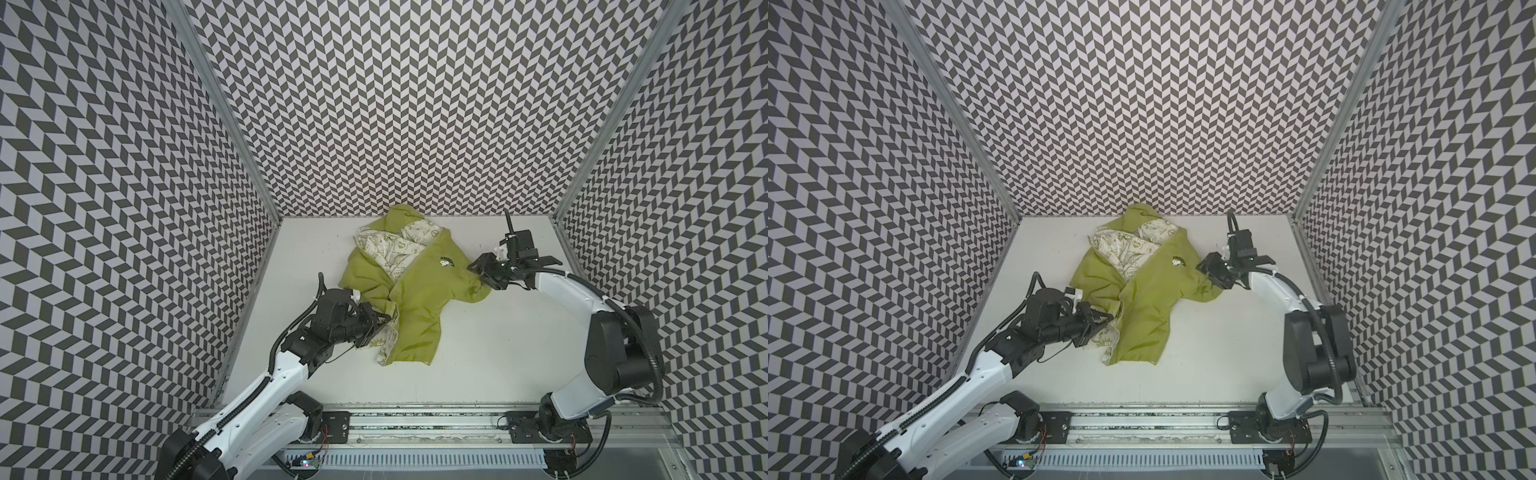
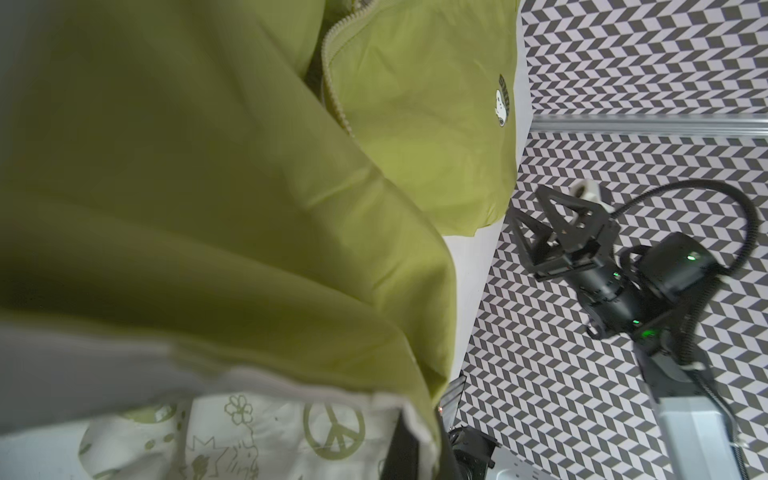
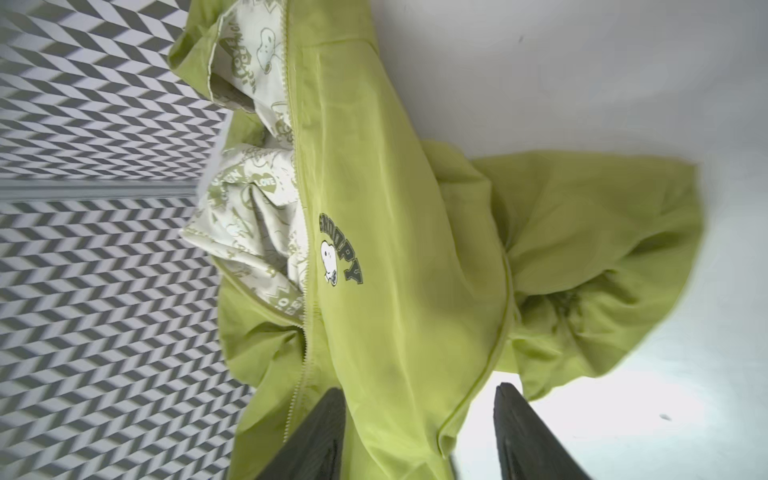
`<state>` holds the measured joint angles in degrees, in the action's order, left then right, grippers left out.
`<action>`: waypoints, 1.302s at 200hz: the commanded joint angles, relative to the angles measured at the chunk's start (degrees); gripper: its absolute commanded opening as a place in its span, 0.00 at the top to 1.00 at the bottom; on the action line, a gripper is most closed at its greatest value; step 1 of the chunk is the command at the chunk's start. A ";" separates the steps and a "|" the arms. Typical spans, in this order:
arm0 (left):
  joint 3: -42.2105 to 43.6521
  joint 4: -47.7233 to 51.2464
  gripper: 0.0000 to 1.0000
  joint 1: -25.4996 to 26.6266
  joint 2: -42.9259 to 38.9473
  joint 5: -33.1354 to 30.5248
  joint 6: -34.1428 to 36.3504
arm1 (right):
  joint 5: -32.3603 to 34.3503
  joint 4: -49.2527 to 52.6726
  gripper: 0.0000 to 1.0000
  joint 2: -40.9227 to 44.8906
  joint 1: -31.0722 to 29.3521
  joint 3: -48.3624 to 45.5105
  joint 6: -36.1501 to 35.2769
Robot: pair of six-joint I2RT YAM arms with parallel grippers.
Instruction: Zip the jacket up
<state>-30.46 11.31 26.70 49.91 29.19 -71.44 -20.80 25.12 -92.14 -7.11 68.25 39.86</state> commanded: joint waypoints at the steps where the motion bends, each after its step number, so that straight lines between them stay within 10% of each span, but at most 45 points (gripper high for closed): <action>1: 3.48 -3.61 1.00 0.81 -1.15 -4.88 -3.64 | 9.18 20.86 0.40 0.77 0.25 4.14 -9.46; 39: 6.55 -6.05 1.00 0.49 -1.27 -4.46 -4.38 | 4.10 2.95 0.37 9.58 0.11 -2.57 -6.73; 50: 6.47 -6.27 1.00 0.29 -1.01 -3.48 -3.13 | 0.57 0.50 0.22 9.08 -1.35 -0.85 -7.12; 144: 9.93 -3.66 1.00 -10.11 0.10 8.88 6.21 | 4.73 20.97 0.42 -30.90 -22.58 48.93 -22.12; 260: 8.93 -2.47 1.00 -11.11 3.85 10.98 10.36 | 17.90 9.88 0.28 -51.44 -30.76 63.95 -24.72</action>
<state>-21.15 7.77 15.79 54.78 40.18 -61.39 -6.15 37.45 -139.59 -37.89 127.07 16.27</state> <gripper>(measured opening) 0.048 0.699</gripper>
